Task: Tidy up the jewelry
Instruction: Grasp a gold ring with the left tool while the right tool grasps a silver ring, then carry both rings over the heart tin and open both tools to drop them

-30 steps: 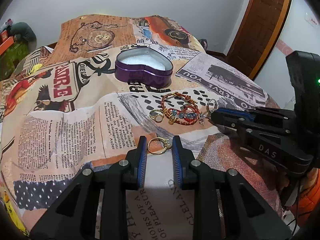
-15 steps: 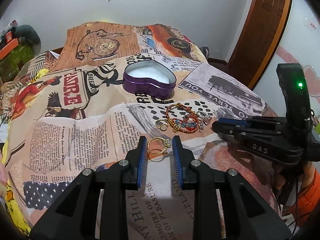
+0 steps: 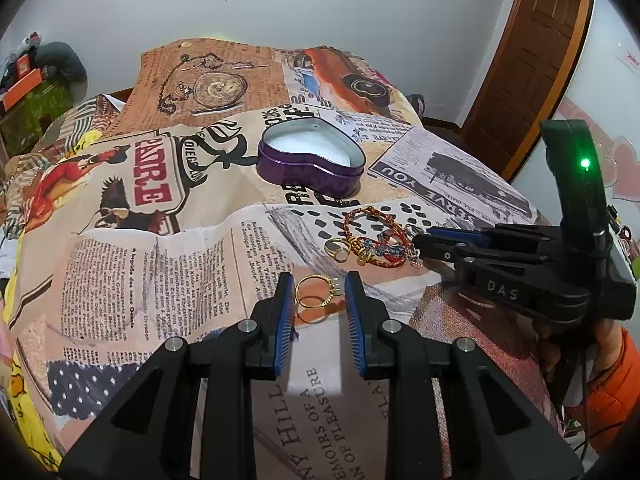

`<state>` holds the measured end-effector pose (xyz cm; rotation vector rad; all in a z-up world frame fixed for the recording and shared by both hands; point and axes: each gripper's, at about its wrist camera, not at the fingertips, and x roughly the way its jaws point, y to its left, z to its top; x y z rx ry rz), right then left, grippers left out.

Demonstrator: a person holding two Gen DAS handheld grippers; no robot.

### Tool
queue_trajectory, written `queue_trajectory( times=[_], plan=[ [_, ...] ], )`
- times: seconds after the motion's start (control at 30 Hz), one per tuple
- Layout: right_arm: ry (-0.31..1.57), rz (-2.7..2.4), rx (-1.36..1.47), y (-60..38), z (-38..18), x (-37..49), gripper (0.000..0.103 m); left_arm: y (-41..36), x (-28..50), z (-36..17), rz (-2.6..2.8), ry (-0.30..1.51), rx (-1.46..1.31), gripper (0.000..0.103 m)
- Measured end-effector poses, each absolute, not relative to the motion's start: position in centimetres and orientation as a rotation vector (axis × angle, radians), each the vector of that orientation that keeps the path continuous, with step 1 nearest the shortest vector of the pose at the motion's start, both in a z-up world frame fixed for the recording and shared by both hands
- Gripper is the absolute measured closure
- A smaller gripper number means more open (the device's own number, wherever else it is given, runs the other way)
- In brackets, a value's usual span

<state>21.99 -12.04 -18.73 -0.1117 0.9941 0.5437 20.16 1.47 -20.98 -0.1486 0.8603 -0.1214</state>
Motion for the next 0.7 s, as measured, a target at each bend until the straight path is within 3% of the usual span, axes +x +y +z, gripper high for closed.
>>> queue_trajectory(
  times=[0.2, 0.23, 0.7],
  plan=[
    [0.976, 0.549, -0.109, -12.2, -18.7, 22.0, 0.089, 1.6, 20.6, -20.0, -0.116, 0.840, -0.132, 0.078],
    [0.971, 0.548, -0.109, -12.2, -18.6, 22.0, 0.093, 1.6, 20.7, -19.8, -0.114, 0.834, -0.125, 0.078],
    [0.835, 0.542, -0.084, -12.9, -13.6, 21.2, 0.092, 1.4, 22.4, -15.9, -0.110, 0.734, -0.066, 0.078]
  ],
)
